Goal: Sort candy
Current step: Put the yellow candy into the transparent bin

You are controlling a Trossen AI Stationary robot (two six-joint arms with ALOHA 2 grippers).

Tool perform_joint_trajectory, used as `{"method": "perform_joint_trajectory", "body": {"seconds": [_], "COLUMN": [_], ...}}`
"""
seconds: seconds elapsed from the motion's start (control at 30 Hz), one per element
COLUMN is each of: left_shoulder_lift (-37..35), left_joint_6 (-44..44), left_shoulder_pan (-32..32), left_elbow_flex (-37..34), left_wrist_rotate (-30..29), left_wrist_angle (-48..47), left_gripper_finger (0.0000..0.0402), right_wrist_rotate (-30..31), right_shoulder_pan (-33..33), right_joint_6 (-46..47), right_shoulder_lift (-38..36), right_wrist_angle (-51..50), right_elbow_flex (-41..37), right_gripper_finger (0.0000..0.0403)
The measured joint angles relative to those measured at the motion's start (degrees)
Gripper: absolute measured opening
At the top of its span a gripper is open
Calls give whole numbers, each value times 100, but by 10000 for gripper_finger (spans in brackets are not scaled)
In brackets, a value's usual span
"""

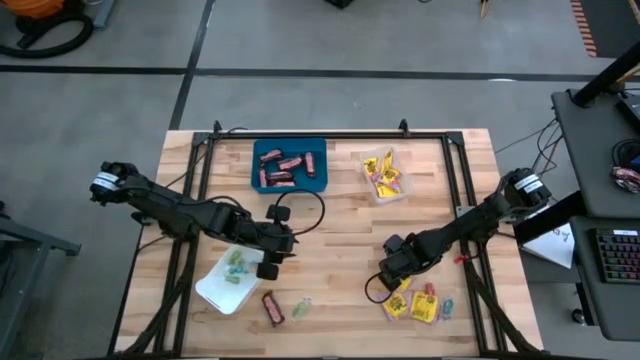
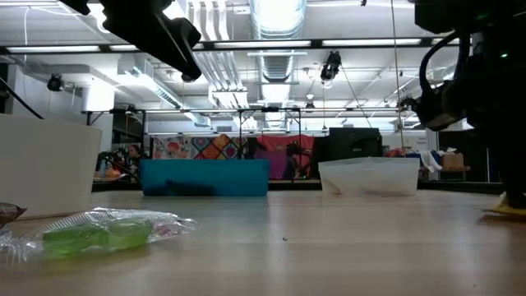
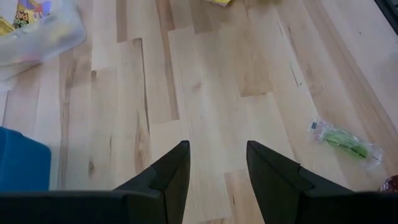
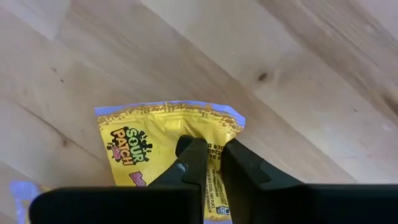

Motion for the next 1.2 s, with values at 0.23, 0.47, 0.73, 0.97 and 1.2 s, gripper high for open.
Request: {"method": "perform_joint_trajectory", "body": {"seconds": [0.23,0.47,0.73,0.97,1.2], "left_shoulder_lift": [0,0,0,0,0], "left_joint_6": [0,0,-39,-405,-927], "left_shoulder_pan": [0,0,0,0,-2], "left_elbow_flex": [0,0,-51,-55,-61], "left_wrist_rotate": [0,0,1,2,2], "left_wrist_angle": [30,75,408,446,444], "left_gripper_finger": [142,142,142,142,142], "right_wrist_rotate": [414,1398,3435,4799,5189], "right_shoulder_pan": [2,-48,-433,-1534,-2924], "right_joint_6": [-165,-505,-1705,-3054,-3699], "right_shoulder_lift": [-316,-1087,-2092,-2427,-2284], "right_wrist_angle": [-12,-7,90,145,226], "right_elbow_flex": [-2,-2,-2,-2,-2], "right_gripper_finger": [22,22,22,22,22]}}
